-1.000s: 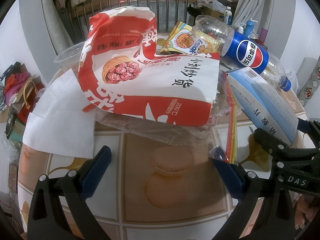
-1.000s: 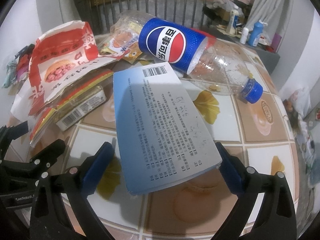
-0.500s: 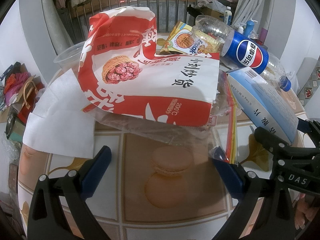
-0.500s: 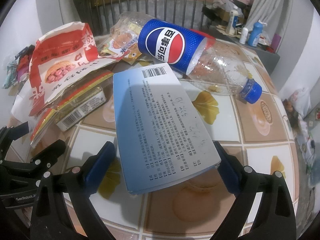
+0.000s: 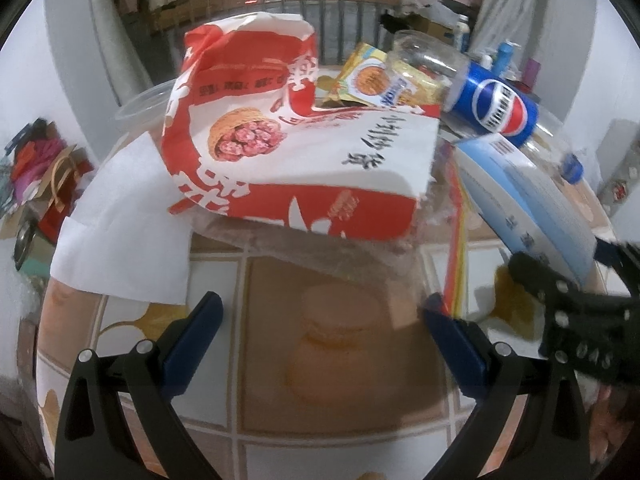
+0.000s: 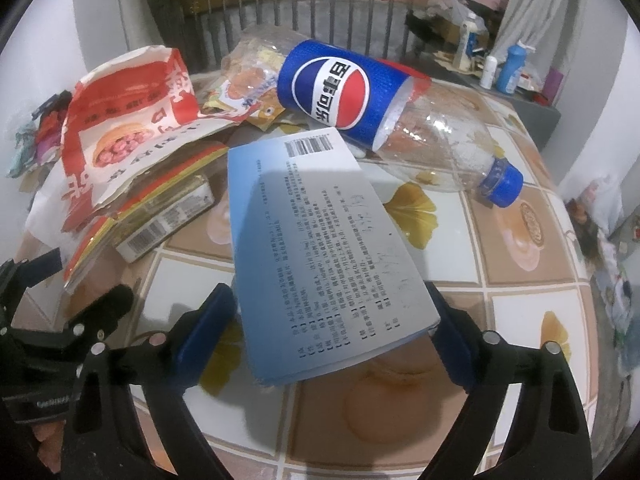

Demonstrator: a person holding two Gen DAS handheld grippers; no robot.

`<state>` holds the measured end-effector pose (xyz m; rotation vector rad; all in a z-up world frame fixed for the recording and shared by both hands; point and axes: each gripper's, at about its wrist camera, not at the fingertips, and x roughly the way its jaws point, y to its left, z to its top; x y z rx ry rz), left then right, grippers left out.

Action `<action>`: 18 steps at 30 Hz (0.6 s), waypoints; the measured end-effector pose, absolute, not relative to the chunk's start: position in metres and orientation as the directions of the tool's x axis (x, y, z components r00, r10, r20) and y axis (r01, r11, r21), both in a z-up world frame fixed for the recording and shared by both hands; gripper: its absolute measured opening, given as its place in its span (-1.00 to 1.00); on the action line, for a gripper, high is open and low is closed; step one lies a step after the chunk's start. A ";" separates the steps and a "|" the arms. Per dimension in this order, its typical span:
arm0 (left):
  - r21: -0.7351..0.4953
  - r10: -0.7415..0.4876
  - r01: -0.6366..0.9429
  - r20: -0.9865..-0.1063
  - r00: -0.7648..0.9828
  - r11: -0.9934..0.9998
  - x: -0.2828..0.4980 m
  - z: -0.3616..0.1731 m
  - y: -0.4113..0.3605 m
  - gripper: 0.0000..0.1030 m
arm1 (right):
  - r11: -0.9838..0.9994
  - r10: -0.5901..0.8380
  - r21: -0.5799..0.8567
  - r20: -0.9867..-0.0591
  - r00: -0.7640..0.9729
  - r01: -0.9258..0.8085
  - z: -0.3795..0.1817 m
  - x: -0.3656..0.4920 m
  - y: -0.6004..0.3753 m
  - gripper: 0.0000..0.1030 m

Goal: Collect trash
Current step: 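Close right gripper on blue-and-white box while left gripper grasps red-and-white snack bag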

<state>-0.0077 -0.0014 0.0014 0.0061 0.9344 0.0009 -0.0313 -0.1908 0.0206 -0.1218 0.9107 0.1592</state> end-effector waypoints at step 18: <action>-0.173 -0.219 0.134 -0.762 0.609 0.976 -0.026 0.010 0.031 0.46 | 0.977 0.139 0.013 -0.794 0.592 -0.213 0.025 -0.052 -0.192 0.42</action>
